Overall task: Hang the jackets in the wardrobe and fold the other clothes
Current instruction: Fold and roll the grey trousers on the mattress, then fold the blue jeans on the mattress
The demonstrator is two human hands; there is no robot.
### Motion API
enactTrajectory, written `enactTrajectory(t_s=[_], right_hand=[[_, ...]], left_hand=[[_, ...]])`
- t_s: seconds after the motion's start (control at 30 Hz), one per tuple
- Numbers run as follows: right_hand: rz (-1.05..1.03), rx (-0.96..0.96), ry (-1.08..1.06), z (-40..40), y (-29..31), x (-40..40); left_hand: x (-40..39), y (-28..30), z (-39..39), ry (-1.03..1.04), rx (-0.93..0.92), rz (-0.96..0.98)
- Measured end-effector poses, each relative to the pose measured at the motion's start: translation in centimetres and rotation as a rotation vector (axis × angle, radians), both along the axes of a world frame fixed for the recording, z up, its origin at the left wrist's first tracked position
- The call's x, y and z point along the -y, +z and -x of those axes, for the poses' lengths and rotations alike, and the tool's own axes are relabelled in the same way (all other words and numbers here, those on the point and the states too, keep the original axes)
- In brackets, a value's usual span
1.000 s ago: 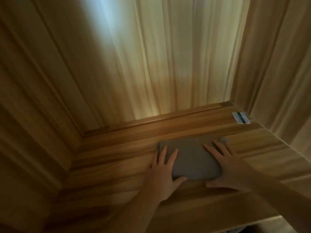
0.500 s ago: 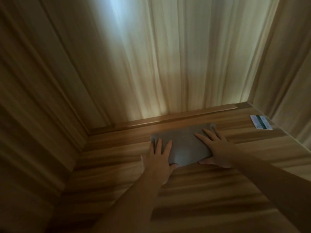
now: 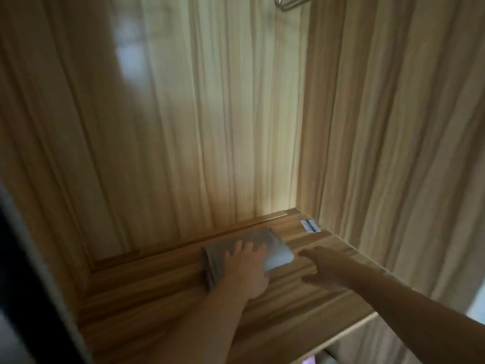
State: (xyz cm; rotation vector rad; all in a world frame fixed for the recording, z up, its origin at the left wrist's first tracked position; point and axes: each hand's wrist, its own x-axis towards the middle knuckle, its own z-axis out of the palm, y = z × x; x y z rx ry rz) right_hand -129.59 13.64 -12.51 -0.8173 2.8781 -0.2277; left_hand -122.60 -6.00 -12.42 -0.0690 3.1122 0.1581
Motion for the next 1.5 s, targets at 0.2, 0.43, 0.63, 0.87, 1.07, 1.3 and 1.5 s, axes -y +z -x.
enactTrajectory(t_s=[0.2, 0.43, 0.63, 0.87, 1.07, 1.3, 1.5], right_hand=[[0.038, -0.103, -0.289, -14.6, 1.5, -6.1], [0.072, -0.153, -0.665, -31.4, 5.4, -12.7], [0.135, -0.18, -0.878, -44.0, 7.0, -15.4], [-0.002, -0.392, -1.083, -62.5, 5.0, -16.0], [0.1, -0.316, -1.448, -81.2, 1.5, -14.4], [0.133, -0.242, -1.815, -98.1, -2.6, -7.8], [0.146, -0.08, -2.034, -108.0, -7.9, 1.3]], left_hand=[[-3.4, 1.0, -8.1, -0.282, -0.191, 0.03], [-8.4, 2.8, -16.1, -0.5, -0.262, -0.218], [-12.7, 3.8, -23.7, -0.711, -0.219, -0.408], [-16.0, 2.5, -36.6, -0.891, -0.212, -0.362], [-19.8, 3.0, -49.9, -1.181, -0.221, -0.214], [-22.7, -2.0, -65.9, -1.527, -0.029, -0.385], [-17.7, -9.5, -74.4, -1.691, 0.165, -0.31]])
